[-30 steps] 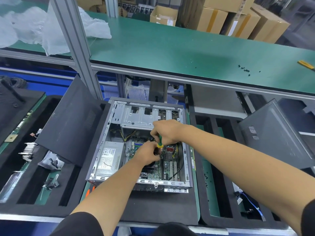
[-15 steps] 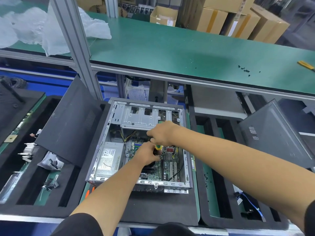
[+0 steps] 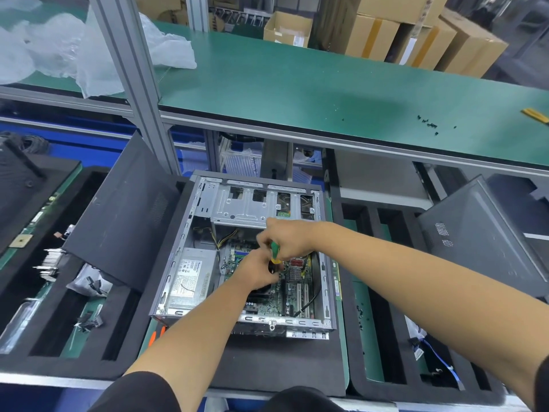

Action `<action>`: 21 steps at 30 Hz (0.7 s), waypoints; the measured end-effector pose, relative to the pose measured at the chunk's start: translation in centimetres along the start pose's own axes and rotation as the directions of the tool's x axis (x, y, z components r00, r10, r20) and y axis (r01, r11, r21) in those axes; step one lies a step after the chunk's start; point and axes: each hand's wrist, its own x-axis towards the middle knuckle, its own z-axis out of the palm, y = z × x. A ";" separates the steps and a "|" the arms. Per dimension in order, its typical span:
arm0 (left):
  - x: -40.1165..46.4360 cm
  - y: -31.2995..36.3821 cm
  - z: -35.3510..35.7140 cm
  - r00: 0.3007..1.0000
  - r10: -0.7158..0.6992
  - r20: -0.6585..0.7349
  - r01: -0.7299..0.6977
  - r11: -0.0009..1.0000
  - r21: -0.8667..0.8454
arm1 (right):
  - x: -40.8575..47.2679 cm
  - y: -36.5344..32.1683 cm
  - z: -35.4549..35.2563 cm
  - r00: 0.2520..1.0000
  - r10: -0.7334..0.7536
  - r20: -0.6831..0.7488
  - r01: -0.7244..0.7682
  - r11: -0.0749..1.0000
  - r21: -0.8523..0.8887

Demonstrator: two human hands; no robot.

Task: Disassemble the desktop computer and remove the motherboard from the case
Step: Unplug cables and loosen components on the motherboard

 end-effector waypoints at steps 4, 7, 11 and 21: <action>-0.1 0.1 0.2 1.000 -0.027 -0.014 0.027 0.999 -0.034 | 0.5 -1.3 -0.2 0.993 0.104 -0.061 -0.119 0.924 -0.365; 0.0 0.1 0.3 0.997 -0.078 0.008 0.079 0.995 -0.062 | 0.9 -2.1 -0.3 0.989 0.144 -0.027 -0.144 0.922 -0.359; 0.1 -0.1 0.5 0.994 -0.110 -0.011 0.109 0.989 -0.105 | 1.1 -3.0 -0.3 0.996 0.089 0.023 -0.075 0.935 -0.347; 0.2 -0.5 0.8 0.987 -0.160 0.020 0.161 0.975 -0.153 | 1.3 -2.7 -0.3 0.994 0.002 0.111 0.012 0.993 -0.118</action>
